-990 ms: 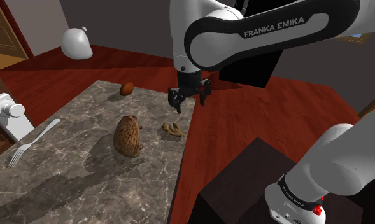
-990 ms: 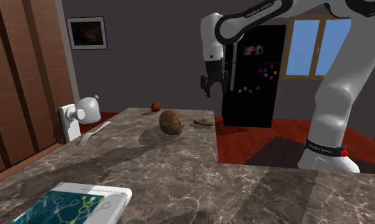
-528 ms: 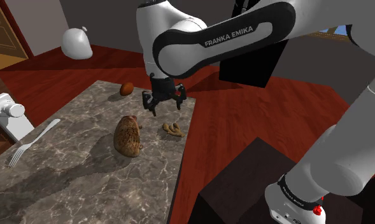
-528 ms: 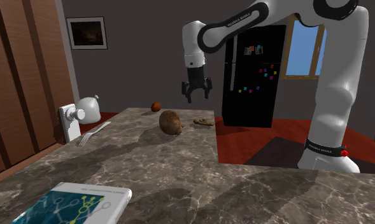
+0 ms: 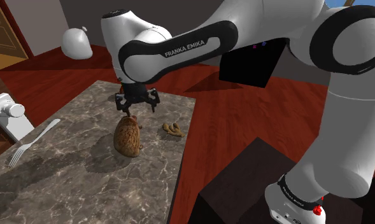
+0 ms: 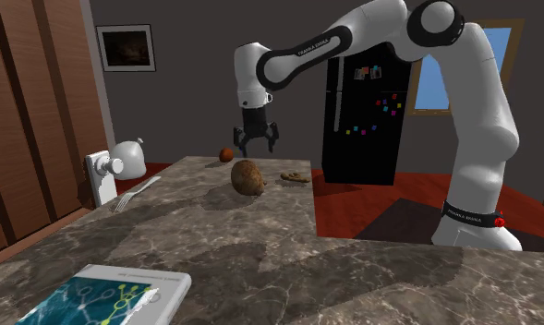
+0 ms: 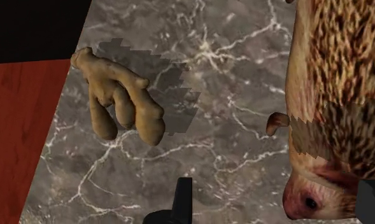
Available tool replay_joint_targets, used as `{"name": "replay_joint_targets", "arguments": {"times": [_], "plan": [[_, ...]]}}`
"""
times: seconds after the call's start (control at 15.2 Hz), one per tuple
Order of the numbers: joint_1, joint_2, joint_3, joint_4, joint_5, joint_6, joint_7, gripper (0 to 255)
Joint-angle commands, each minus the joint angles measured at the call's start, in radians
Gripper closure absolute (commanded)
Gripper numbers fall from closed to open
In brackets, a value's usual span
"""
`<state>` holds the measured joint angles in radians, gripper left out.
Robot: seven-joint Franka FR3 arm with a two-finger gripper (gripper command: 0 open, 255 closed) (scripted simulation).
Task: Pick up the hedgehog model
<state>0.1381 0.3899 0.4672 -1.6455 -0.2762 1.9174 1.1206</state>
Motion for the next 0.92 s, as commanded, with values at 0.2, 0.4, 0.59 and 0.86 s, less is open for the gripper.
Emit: {"name": "replay_joint_targets", "arguments": {"times": [0.2, 0.4, 0.59, 0.86], "plan": [[0.090, 0.207, -0.034, 0.276, -0.072, -0.062, 0.066, 0], [0.090, 0.218, -0.039, 0.252, -0.078, -0.028, 0.073, 0], [0.089, 0.230, -0.042, 0.231, -0.084, 0.004, 0.080, 0], [0.090, 0.236, -0.044, 0.218, -0.088, 0.022, 0.085, 255]]}}
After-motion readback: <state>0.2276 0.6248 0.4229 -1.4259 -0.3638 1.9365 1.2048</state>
